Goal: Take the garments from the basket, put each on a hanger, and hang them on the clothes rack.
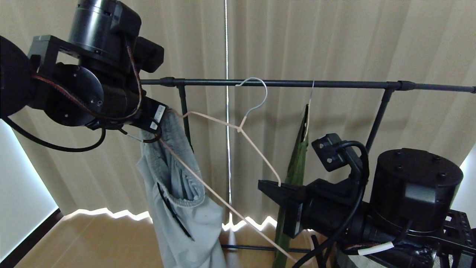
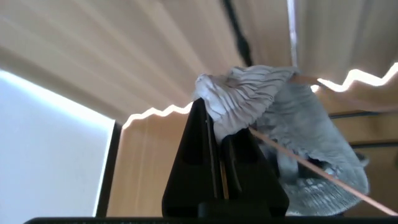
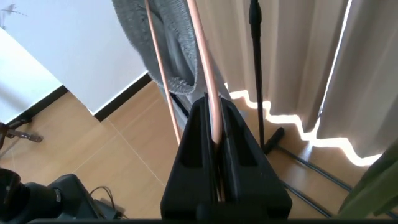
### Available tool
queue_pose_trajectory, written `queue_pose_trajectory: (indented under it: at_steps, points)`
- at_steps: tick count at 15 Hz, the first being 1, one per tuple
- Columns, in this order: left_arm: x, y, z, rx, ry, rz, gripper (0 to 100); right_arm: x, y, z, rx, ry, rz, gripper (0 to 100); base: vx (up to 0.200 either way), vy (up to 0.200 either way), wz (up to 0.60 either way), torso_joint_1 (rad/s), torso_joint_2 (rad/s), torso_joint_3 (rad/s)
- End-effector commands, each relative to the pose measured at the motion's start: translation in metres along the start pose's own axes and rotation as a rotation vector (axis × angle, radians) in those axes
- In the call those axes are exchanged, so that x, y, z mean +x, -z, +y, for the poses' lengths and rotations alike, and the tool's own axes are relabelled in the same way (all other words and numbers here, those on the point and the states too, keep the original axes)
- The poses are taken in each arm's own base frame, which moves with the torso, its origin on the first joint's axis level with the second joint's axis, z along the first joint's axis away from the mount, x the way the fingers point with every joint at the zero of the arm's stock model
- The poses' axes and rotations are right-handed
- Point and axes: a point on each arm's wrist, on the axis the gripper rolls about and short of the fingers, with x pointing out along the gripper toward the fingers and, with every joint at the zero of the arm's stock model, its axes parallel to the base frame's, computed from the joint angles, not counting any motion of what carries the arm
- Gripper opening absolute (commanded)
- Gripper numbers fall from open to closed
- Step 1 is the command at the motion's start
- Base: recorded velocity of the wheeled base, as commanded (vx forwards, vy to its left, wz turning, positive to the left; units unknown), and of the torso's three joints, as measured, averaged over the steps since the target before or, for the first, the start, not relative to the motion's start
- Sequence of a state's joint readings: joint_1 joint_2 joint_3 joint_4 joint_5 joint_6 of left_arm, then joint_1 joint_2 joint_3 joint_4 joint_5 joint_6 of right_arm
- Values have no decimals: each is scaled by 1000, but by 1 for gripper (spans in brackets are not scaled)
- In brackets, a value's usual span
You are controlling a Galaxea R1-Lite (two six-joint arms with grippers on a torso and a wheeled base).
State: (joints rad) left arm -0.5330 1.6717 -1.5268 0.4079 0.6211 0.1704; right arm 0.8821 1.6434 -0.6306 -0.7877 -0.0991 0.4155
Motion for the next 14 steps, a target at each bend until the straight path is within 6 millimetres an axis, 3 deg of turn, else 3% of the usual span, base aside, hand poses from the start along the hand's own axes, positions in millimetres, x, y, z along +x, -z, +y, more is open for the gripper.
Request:
queue_pose_trajectory:
  at_steps: [1, 5, 8, 11, 14]
  points:
    - [-10, -4, -11, 12, 39, -32, 0, 0, 0, 1, 0, -3, 0, 0, 0, 0, 0, 0, 0, 0]
    - [-28, -20, -27, 16, 101, -105, 0, 5, 2, -1, 0, 2, 0, 0, 0, 0, 0, 0, 0, 0]
    - [-45, -26, -52, 52, 200, -156, 0, 14, 11, -4, -2, 11, 9, 0, 0, 0, 0, 0, 0, 0]
    - [-50, -27, -58, 69, 276, -178, 0, 20, 8, -23, 6, 66, 0, 0, 0, 0, 0, 0, 0, 0]
    - [-49, -27, -58, 70, 282, -175, 0, 11, -1, -35, -180, 110, 16, 0, 0, 0, 0, 0, 0, 0]
